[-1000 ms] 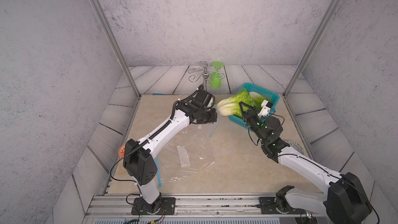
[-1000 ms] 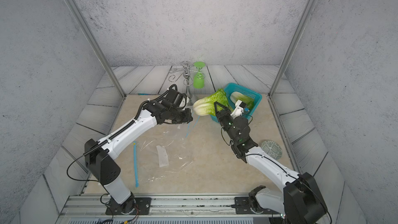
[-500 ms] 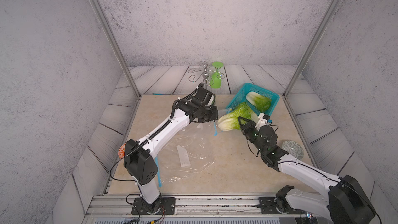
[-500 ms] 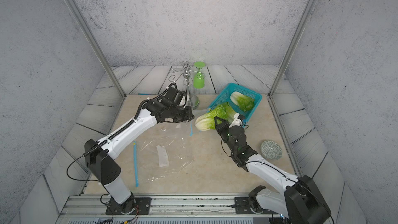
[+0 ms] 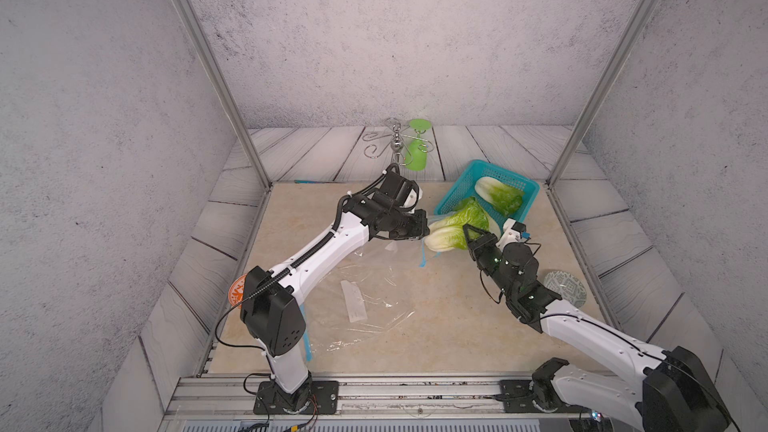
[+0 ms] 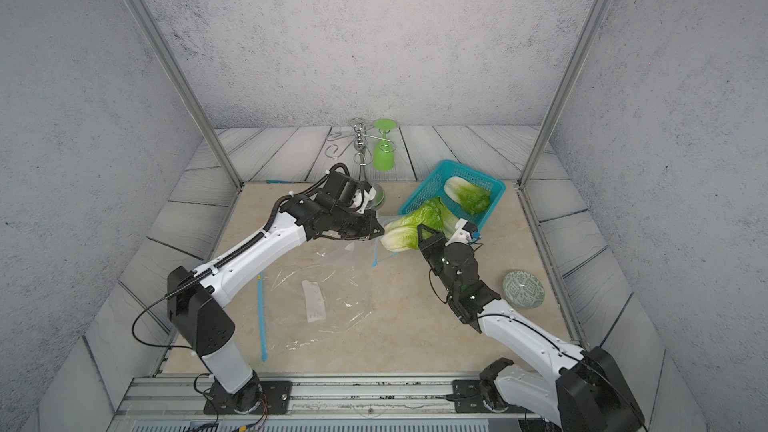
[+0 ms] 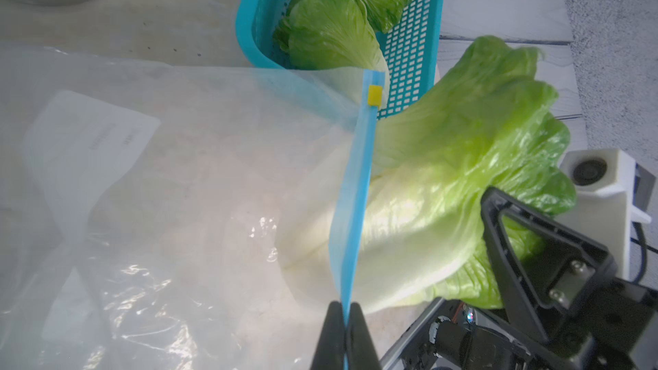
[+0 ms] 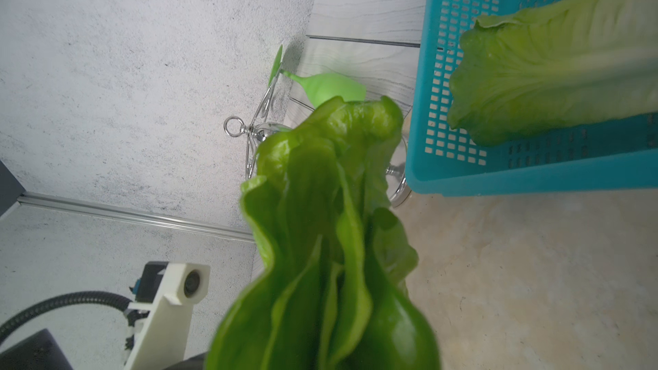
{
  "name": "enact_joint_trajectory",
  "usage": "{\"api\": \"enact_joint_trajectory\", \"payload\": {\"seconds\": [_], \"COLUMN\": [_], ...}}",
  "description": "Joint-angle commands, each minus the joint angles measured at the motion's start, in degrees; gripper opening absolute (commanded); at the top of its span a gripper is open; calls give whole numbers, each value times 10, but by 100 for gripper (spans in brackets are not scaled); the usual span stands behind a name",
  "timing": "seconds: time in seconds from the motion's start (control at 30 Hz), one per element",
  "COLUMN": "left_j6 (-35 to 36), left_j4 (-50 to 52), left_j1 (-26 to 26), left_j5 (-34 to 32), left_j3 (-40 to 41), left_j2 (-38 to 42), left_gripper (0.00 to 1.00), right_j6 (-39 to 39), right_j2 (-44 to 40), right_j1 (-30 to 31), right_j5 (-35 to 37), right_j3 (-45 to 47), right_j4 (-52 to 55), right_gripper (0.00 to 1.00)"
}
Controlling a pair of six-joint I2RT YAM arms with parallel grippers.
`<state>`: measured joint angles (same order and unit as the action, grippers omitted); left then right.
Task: Put the chinese cabbages into a zipper bag and zip it
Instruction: Place the Chinese cabbage in the zipper food storage bag.
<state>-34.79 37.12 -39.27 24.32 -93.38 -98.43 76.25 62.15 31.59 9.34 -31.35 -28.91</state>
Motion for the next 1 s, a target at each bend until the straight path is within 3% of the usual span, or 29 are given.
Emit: {"api": "enact_joint_trajectory", "payload": {"seconds": [0.0, 0.1, 0.3, 0.53, 0.9, 0.97], "left_j6": [-24, -32, -93, -126, -118, -103], "left_j4": [-100, -159, -281, -341, -376, -362], "left_j1": [11, 16, 19, 18, 19, 19], "left_j5": [72, 109, 139, 153, 196, 201], "left_j3": [54, 84, 115, 103, 150, 152], "left_j2": [31, 33, 6, -41, -53, -53], "left_gripper": [0, 0, 0, 0, 0, 0], "right_j6": [30, 47, 42, -15, -86, -96], "right_j2": [-24, -16, -39, -35, 15, 21], "right_j1": [2, 7, 14, 14, 11, 9], "right_j5": [30, 14, -1, -41, -128, -140], "right_j3": [-23, -26, -25, -67, -87, -84], "right_j4": [18, 29, 120, 202, 262, 253], "right_gripper": [2, 15, 21, 40, 56, 51]}}
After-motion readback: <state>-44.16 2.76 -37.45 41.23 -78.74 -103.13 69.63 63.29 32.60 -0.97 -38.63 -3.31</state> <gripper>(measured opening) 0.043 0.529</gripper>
